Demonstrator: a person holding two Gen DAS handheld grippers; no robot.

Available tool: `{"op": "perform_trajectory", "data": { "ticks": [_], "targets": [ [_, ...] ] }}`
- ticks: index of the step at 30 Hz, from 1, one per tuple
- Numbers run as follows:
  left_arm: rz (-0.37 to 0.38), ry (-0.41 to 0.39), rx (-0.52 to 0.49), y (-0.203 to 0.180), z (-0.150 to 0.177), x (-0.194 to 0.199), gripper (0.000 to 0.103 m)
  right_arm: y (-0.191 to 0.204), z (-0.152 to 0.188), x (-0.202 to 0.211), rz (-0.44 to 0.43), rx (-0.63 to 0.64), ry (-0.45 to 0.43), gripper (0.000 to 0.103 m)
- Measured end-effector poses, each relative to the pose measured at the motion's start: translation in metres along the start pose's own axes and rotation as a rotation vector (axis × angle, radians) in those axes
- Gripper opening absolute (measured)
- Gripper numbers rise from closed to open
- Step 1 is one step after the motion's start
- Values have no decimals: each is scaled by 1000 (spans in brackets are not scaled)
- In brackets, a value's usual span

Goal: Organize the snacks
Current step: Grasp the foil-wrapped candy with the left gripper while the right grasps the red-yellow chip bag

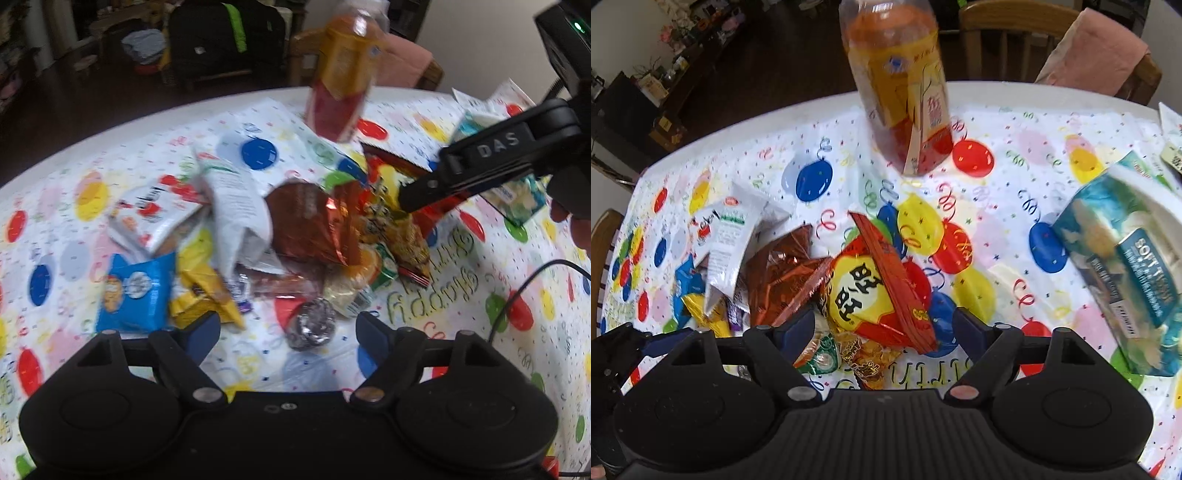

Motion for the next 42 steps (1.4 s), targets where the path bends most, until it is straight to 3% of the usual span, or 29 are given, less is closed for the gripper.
{"op": "perform_trajectory", "data": {
  "ticks": [5,12,14,27,32,42],
  "targets": [
    [-3,25,-30,-6,3,-13,59,1,3,-7,-9,6,13,67],
    [56,59,-35,-13,4,-21,44,2,5,-10,-2,19,17,62],
    [57,84,-30,-13,6,-25,31,1,5,-8,-3,15,18,59],
    [43,55,8,-5,0,-8,26,2,10,13,-12,-8,-13,48],
    [57,34,39,4,-4,10,26,5,16,37,1,-8,-35,42],
    [88,-6,32,11,4,60,26,18,45,103,3,-32,-117,41]
  ]
}}
Point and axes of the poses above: each gripper's, at about its wrist camera, not at the fingertips, and x roughly against the way its jaws point, y to its left, z to its underside, the point moved 10 cm from there along -x, roughly the way its jaws point, and after that the axes turned 8 degrees about -z, right-handed, at the moved point
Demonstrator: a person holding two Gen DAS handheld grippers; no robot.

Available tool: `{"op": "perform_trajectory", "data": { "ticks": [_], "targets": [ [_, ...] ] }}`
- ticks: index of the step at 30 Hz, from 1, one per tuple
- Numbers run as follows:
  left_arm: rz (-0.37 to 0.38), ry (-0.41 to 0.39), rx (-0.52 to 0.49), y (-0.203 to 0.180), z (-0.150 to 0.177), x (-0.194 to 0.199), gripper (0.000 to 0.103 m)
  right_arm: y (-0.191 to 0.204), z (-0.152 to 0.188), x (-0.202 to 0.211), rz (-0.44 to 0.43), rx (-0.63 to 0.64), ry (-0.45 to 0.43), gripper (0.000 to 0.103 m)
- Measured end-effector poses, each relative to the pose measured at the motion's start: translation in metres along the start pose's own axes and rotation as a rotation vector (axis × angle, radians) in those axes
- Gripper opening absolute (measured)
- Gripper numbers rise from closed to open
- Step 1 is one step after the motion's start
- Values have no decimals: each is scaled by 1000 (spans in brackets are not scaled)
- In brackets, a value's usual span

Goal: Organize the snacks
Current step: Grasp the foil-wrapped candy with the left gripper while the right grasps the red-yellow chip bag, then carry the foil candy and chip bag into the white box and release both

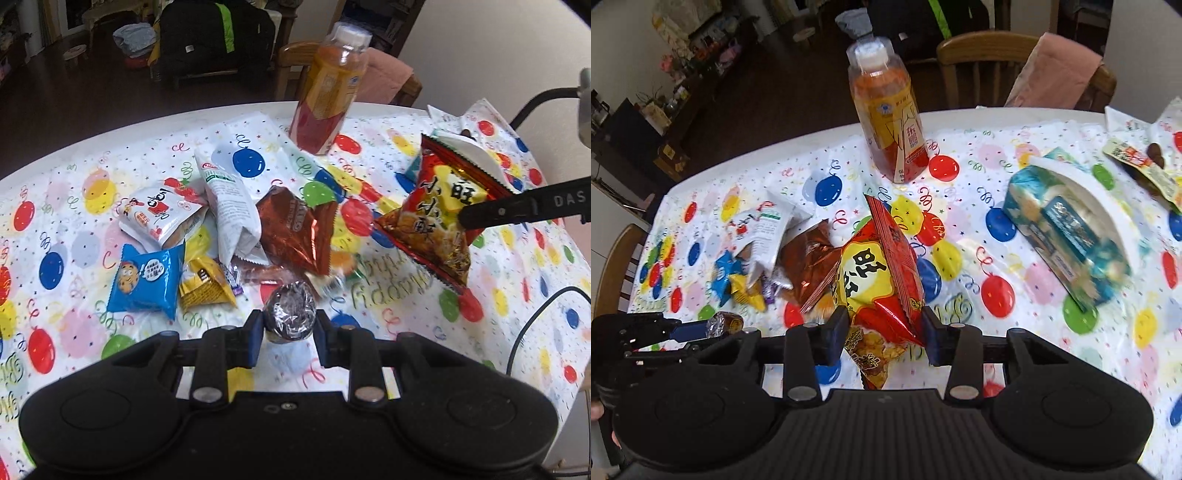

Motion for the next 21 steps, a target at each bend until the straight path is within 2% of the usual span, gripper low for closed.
{"op": "perform_trajectory", "data": {
  "ticks": [12,21],
  "targets": [
    [23,3,-76,-6,41,61,26,54,64,68,-8,45,-26,41],
    [70,-12,-127,-8,86,107,26,92,119,101,-32,54,-32,41]
  ]
}}
Point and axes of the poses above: each gripper's, at about its wrist camera, not at the fingertips, and x roughly against the way its jaws point, y to its left, z to its underside, the point moved 10 cm from there along -x, roughly the way its jaws point, and after that the axes turned 8 degrees about -z, right-handed, at the moved point
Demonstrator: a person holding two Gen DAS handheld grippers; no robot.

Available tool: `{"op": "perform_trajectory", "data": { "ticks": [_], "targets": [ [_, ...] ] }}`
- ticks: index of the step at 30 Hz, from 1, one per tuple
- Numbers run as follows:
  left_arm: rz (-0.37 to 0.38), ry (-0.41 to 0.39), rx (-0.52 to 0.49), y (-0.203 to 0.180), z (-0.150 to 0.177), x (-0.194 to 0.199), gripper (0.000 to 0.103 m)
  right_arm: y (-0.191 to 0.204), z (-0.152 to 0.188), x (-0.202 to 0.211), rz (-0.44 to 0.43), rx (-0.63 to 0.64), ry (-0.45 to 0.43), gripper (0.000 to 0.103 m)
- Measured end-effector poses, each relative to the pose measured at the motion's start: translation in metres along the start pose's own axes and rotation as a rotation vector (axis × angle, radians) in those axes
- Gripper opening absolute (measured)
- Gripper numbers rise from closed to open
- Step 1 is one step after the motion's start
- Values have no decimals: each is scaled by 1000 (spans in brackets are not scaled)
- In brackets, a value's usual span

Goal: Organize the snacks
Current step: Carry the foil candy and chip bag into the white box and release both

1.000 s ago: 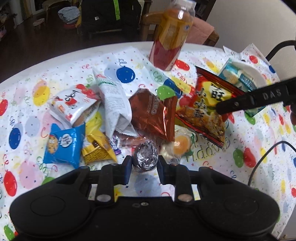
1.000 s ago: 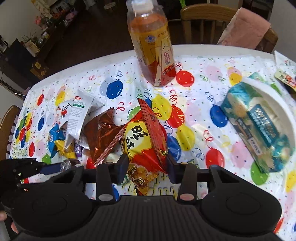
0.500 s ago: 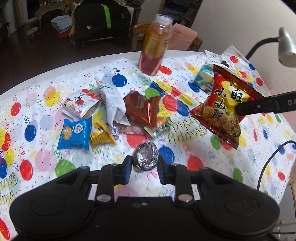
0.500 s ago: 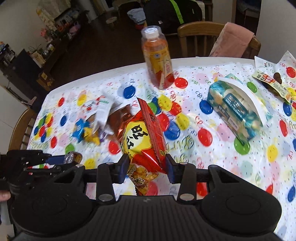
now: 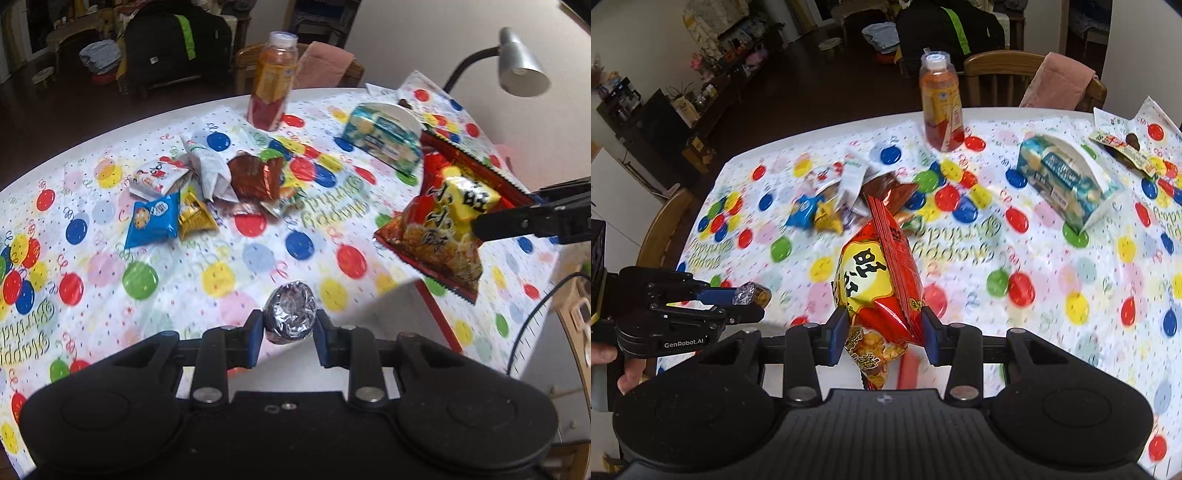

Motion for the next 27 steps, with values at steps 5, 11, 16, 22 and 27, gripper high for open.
{"op": "perform_trajectory", "data": {
  "ticks": [5,11,16,22,27],
  "targets": [
    [18,-5,-28,-7,26,17,26,21,29,4,-16,9,12,41],
    [8,13,-70,-11,57,20,26,41,62,-9,-26,17,51,41],
    [1,45,-85,-12,81,12,26,54,88,-31,-45,4,92,41],
    [-30,101,-83,-6,104,-11,26,58,112,-67,-46,-23,148,41],
    [-54,137,-74,-2,113,-30,26,52,121,-96,-41,-67,181,41]
  ]
}}
Point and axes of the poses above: each gripper's, at about its wrist camera, not at the fingertips, and x roughly against the way its jaws point, y to its left, z to its underside, the point moved 10 cm from there along -x, roughly the way its jaws point, and after that the axes turned 8 degrees about -z, right-handed, at the moved point
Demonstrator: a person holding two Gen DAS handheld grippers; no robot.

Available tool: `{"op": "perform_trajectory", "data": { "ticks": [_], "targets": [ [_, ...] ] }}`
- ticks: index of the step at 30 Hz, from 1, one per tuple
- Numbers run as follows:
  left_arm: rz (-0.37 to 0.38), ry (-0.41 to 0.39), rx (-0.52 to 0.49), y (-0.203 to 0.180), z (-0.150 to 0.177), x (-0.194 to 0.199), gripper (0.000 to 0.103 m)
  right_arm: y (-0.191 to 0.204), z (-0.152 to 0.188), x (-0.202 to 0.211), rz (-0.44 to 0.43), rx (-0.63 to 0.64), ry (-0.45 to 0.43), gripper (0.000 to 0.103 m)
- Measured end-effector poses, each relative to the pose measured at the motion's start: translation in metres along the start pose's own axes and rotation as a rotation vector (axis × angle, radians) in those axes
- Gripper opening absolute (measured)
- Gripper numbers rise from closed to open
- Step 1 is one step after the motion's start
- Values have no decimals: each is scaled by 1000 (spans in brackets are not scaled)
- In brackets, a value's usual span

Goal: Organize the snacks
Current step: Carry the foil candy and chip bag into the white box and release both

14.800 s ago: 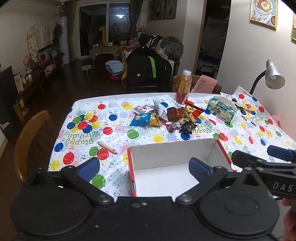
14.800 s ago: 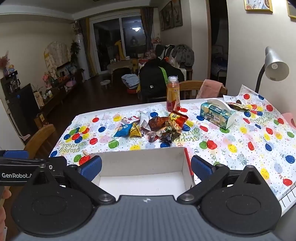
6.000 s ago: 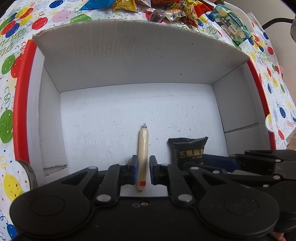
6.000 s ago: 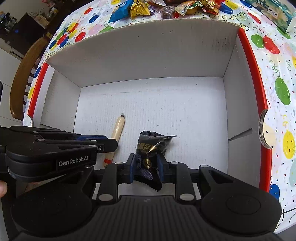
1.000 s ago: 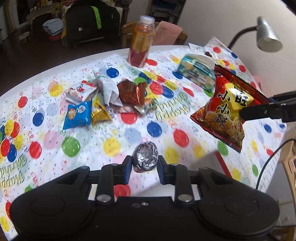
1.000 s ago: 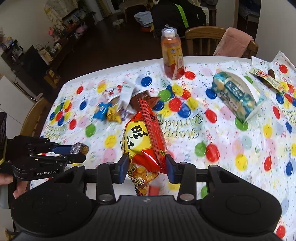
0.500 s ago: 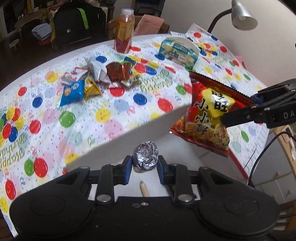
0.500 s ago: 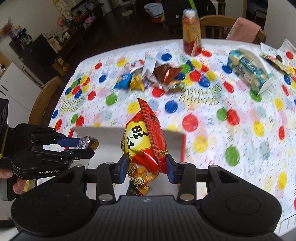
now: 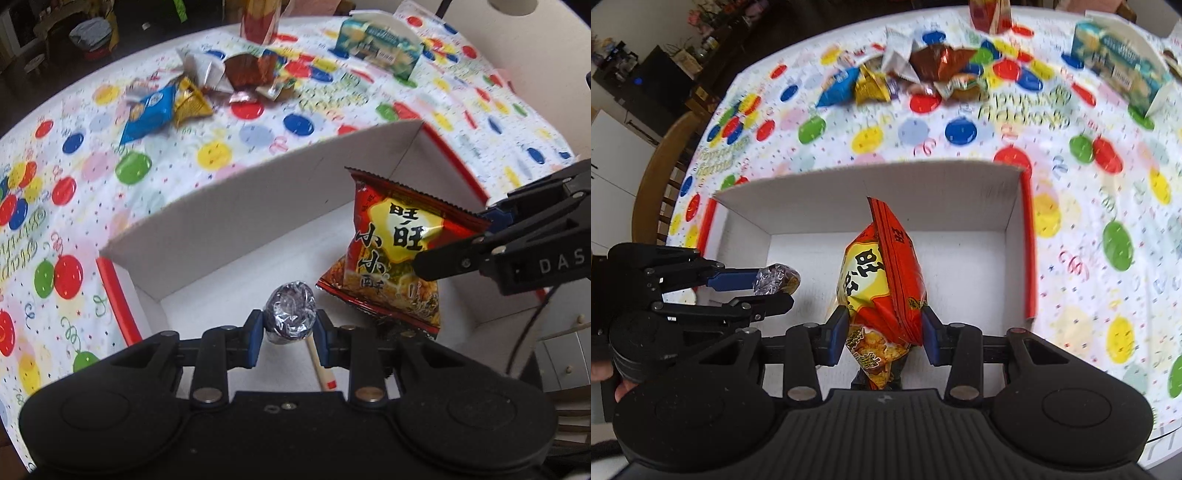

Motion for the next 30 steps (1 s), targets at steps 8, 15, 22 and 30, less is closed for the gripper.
{"op": "perform_trajectory", "data": {
  "ticks": [8,15,22,30],
  "targets": [
    [-15,56,-10,-3,6,-24,26,2,-1,-15,-13,-34,1,40],
    [-34,90,-41,-7,15,-35,26,3,-2,-7,-16,-37,-20,40],
    [-33,87,-40,-9,15,-33,34,10,2,5,-35,-25,-35,44],
    [-4,44,-40,-12,12,-12,50,20,6,24,-52,-5,-76,55]
  ]
}}
Point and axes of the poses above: each gripper's, at about its wrist camera, not at the fingertips, and x roughly against the way its jaws point, y to its left, z to its underside, the point moved 10 cm from there along -x, roughly the way its jaws point, and after that the axes turned 8 degrees about -z, right-handed, at the moved point
